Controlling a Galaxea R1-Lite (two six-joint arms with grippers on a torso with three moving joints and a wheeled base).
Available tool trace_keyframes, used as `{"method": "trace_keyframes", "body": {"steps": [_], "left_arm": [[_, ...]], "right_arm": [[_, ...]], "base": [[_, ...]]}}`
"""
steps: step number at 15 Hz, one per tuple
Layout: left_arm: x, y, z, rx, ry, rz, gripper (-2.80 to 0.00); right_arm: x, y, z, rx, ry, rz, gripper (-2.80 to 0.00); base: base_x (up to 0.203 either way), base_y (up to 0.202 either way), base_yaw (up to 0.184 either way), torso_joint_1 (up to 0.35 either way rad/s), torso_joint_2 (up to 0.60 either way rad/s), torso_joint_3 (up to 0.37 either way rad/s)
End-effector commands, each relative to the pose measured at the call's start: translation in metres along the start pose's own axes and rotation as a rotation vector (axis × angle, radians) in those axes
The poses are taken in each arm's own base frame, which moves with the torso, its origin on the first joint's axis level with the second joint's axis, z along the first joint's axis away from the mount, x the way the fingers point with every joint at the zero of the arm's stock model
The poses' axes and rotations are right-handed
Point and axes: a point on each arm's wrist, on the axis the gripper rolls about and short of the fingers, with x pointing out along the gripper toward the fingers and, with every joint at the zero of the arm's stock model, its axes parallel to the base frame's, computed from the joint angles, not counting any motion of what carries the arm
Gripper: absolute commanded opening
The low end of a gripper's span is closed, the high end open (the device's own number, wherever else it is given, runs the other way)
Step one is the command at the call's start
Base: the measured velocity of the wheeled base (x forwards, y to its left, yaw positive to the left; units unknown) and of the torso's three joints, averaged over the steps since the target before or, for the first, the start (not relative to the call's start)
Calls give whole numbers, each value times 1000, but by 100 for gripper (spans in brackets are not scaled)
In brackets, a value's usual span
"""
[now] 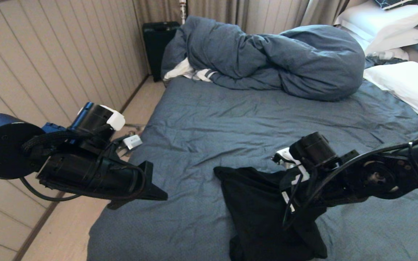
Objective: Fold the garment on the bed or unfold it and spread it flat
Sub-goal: Fold the black T-shirt
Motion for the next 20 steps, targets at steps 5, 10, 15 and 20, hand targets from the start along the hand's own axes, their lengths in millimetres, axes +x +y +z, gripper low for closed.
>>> {"method": "trace_keyframes", "body": {"steps": [5,10,15,20], "left_arm": [[8,0,-4,1,31,4,-280],[10,0,-4,2,39,5,-280],[13,-1,-5,1,48,7,-280],[13,-1,-5,2,50,8,-280]], "right_arm": [[22,25,7,-46,34,23,-280],[42,66,21,-122,22,52,-280],[46,78,19,-150,28,60,-280],[48,80,18,-160,29,39,0]], "base": [[0,0,0,0,0,0],[0,0,0,0,0,0],[0,0,0,0,0,0],[0,0,0,0,0,0]]}}
